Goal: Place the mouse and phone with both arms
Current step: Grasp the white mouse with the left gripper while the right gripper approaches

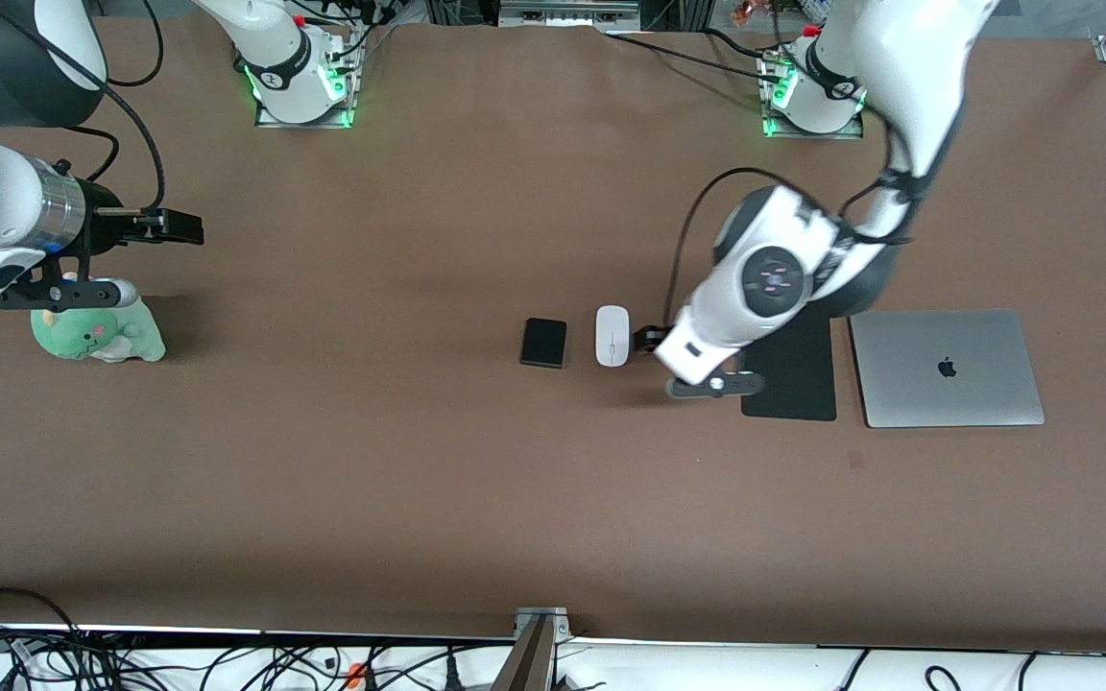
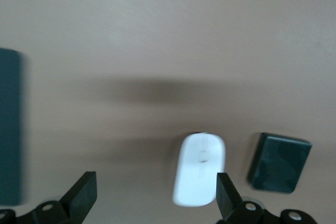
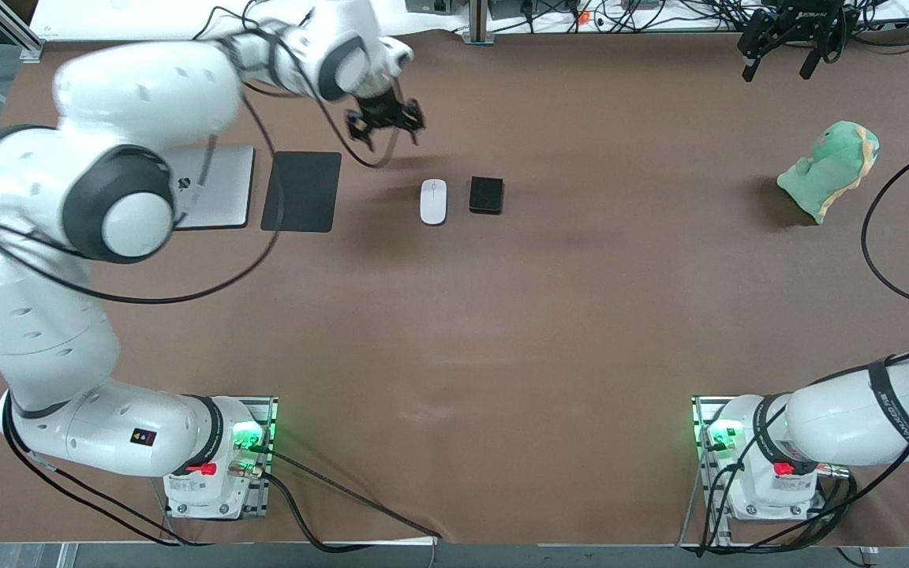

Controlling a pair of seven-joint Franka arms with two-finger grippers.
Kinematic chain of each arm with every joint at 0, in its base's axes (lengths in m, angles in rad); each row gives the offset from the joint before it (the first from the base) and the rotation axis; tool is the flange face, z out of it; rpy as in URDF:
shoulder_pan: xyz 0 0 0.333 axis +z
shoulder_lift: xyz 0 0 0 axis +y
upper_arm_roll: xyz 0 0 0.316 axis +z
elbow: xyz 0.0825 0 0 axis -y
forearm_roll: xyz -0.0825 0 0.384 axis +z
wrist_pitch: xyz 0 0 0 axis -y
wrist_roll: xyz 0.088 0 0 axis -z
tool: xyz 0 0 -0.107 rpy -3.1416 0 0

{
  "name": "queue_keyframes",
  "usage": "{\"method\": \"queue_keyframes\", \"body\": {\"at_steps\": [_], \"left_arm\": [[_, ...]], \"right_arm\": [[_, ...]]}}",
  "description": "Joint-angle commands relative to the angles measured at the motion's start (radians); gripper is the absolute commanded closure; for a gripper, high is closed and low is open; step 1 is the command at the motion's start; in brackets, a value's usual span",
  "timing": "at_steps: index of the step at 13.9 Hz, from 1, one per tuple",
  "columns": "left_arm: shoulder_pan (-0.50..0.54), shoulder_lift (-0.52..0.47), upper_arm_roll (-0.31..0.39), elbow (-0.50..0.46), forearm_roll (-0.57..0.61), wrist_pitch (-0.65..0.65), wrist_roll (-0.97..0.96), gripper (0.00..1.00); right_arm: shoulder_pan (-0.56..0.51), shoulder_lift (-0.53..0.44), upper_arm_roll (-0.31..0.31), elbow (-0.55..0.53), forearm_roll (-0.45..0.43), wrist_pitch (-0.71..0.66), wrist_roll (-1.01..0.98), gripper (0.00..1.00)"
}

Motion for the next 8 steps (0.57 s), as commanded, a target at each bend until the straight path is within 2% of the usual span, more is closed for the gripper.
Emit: {"method": "queue_keyframes", "body": {"at_steps": [1, 5, 8], "left_arm": [[-0.057, 0.039, 0.013, 0.001, 0.004, 0.075, -0.067, 0.0], [-0.126, 0.086, 0.011, -0.021, 0.212, 0.106, -0.229, 0.0], [-0.149, 0.11, 0.013, -0.022, 0.224, 0.134, -0.243, 0.0]], "right_arm": [[0.002, 0.016, -0.003, 0.035, 0.012, 0.011, 0.004, 0.0], [0.026, 0.027, -0.003, 0.023, 0.012, 0.077, 0.013, 0.0], [0.071, 0.065, -0.003, 0.021, 0.017, 0.134, 0.069, 0.0]]}}
